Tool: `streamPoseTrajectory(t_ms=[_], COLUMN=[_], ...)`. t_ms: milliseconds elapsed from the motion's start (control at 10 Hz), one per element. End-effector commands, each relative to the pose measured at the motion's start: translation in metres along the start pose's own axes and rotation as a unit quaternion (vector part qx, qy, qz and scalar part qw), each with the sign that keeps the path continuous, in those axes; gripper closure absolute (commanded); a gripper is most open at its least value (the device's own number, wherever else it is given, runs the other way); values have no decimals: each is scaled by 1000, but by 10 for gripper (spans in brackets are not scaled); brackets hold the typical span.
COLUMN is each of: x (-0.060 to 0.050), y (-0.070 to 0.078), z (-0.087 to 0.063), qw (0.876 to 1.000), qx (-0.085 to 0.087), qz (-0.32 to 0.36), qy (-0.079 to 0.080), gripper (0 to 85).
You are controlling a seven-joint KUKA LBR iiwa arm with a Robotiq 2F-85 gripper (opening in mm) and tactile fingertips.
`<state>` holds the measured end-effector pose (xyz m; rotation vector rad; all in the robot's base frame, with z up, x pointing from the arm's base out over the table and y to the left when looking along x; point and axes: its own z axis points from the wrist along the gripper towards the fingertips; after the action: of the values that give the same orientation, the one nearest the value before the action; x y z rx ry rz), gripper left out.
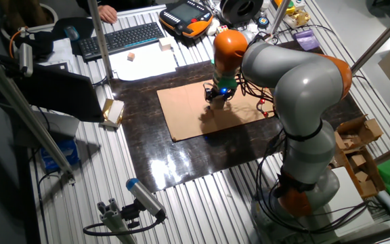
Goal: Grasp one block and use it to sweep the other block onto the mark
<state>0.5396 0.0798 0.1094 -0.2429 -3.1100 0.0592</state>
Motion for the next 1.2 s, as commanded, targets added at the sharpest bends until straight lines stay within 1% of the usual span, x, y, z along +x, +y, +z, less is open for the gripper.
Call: streamPoseTrajectory(t_ms=[0, 100, 200, 300, 400, 600, 700, 800, 900, 1000, 1100], x=[0, 0, 0, 0, 0, 0, 0, -2, -3, -3, -3], y=[0, 0, 0, 0, 0, 0, 3, 7, 10, 12, 12], z=[0, 0, 0, 0, 0, 0, 3, 4, 4, 4, 4], qw=[1000, 999, 997, 996, 998, 998, 999, 999, 999, 999, 999], qx=[4, 11, 5, -19, 5, -2, -4, -1, 0, 4, 4], qz=[-14, -42, -73, -72, -62, -51, -49, -49, -47, -46, -45], qy=[1, 8, 31, 44, 27, 19, 13, 8, 8, 6, 6], gripper=[840, 833, 843, 843, 843, 843, 843, 843, 843, 840, 840])
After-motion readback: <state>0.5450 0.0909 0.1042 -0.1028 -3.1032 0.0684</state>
